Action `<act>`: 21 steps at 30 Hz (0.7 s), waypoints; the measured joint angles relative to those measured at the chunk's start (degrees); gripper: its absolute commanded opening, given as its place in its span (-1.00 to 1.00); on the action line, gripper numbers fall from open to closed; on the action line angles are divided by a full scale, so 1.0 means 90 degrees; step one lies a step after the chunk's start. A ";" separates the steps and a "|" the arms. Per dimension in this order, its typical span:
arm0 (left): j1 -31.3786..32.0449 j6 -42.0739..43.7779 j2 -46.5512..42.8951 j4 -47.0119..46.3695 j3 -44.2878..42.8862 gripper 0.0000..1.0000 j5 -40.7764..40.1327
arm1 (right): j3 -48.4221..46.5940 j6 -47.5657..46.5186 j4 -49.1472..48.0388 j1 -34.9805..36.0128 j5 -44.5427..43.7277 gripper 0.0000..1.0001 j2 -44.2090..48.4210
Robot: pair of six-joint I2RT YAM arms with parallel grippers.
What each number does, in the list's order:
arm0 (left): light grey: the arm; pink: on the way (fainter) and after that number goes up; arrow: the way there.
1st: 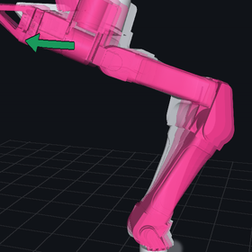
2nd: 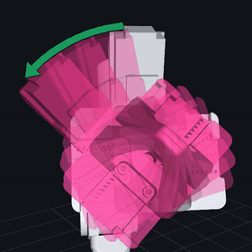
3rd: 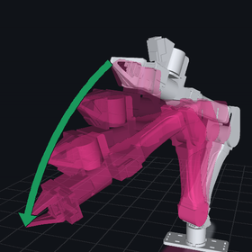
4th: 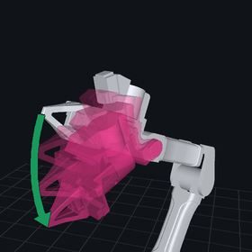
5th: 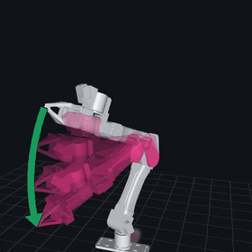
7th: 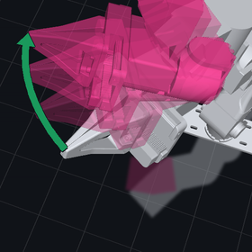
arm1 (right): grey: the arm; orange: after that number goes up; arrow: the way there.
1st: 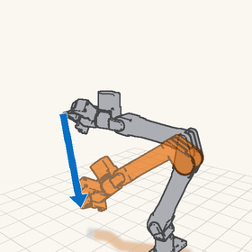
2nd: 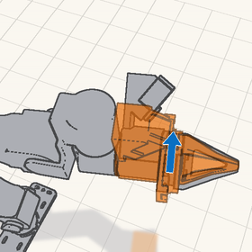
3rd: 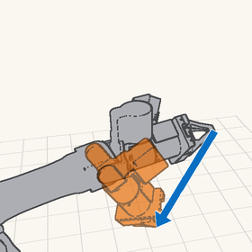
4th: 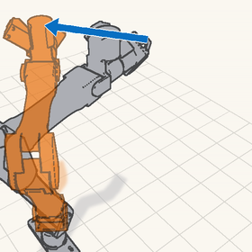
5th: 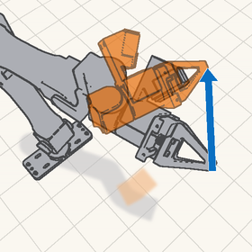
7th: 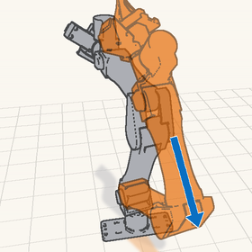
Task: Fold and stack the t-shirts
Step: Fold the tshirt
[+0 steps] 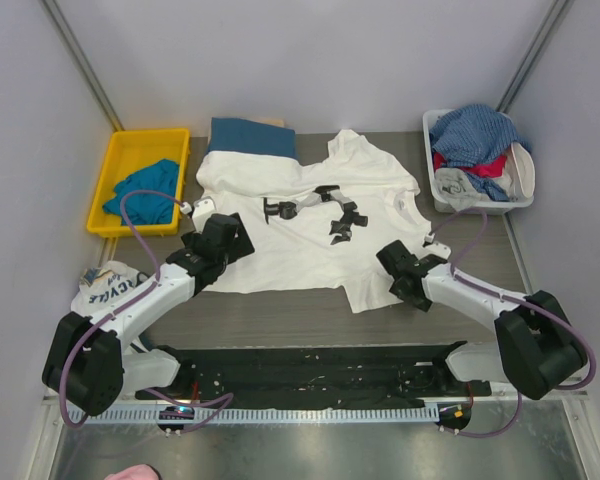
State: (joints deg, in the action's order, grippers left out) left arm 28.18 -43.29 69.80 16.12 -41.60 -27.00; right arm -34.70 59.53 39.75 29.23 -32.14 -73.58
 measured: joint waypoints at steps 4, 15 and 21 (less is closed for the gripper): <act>0.0000 0.0000 0.0000 0.0000 0.0000 0.99 -0.0007 | -0.0063 -0.0126 -0.0168 -0.0012 -0.0010 -0.09 -0.0160; 0.0000 0.0002 -0.0007 0.0041 0.0024 0.99 -0.0114 | -0.0138 -0.0408 -0.0750 -0.0012 0.0075 -0.95 -0.0427; 0.0000 -0.0029 -0.0104 0.0340 0.0073 0.99 -0.0199 | -0.0109 -0.0452 -0.1039 -0.0066 0.0032 -0.98 -0.0447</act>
State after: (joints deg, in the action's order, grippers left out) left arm 28.18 -43.55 68.86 19.18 -40.95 -28.80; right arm -35.68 55.46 30.39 28.64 -31.86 -77.60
